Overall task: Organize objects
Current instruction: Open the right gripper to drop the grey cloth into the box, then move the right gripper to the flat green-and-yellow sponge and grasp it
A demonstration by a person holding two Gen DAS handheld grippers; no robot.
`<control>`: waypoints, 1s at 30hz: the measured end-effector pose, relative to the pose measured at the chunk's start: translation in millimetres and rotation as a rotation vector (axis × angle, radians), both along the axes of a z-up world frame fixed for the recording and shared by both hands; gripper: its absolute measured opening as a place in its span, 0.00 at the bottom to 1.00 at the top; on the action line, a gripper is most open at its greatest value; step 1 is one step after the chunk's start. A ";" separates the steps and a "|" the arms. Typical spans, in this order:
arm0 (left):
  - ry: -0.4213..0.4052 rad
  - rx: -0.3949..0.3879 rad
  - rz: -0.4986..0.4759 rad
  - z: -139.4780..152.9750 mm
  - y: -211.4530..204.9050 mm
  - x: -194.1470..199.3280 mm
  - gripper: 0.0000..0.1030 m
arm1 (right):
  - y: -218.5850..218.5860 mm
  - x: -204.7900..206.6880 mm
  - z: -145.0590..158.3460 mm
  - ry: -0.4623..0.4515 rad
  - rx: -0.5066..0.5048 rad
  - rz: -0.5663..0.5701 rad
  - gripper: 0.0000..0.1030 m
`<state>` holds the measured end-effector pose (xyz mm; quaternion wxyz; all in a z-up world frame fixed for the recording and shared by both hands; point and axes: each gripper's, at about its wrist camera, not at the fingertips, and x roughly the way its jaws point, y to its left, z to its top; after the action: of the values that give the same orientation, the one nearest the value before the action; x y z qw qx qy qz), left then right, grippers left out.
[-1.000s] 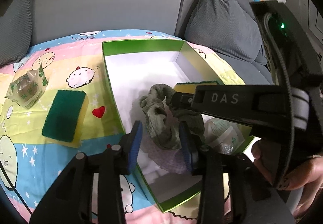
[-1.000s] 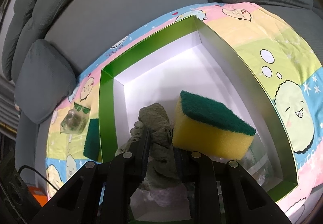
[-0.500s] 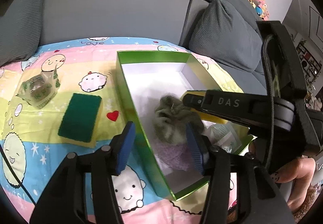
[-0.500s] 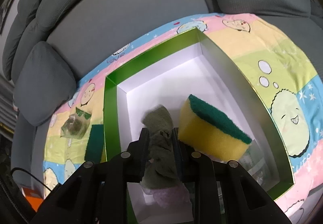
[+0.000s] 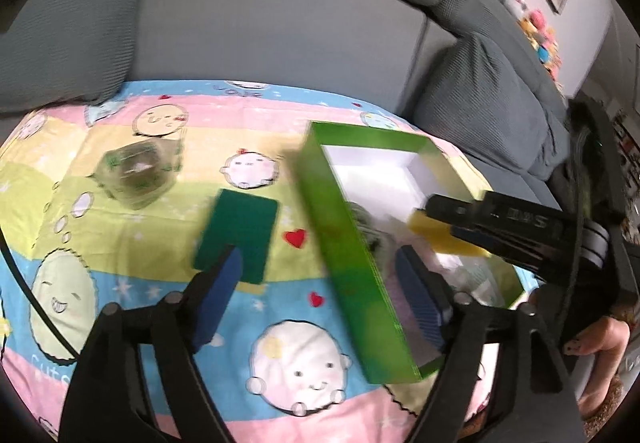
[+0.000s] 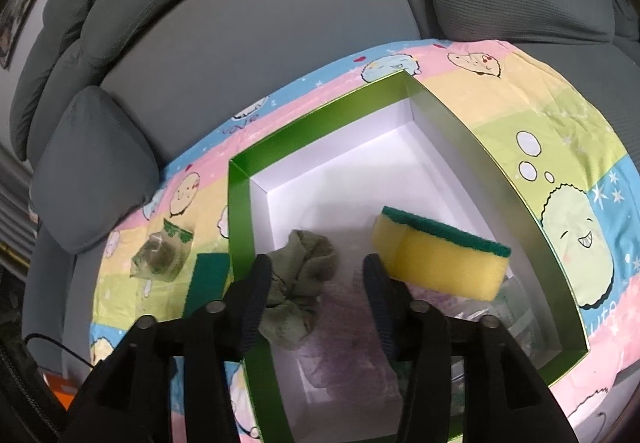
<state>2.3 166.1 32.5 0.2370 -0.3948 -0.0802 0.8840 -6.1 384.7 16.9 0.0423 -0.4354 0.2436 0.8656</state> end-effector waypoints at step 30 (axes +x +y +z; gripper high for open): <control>-0.156 0.050 0.088 -87.0 -38.0 -49.1 0.53 | -44.9 -6.1 10.2 0.082 0.002 0.098 0.74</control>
<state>-46.8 128.0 -54.5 0.2007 -0.4527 -0.1378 0.8578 -12.2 339.8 27.1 -0.0099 -0.4109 0.2227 0.8840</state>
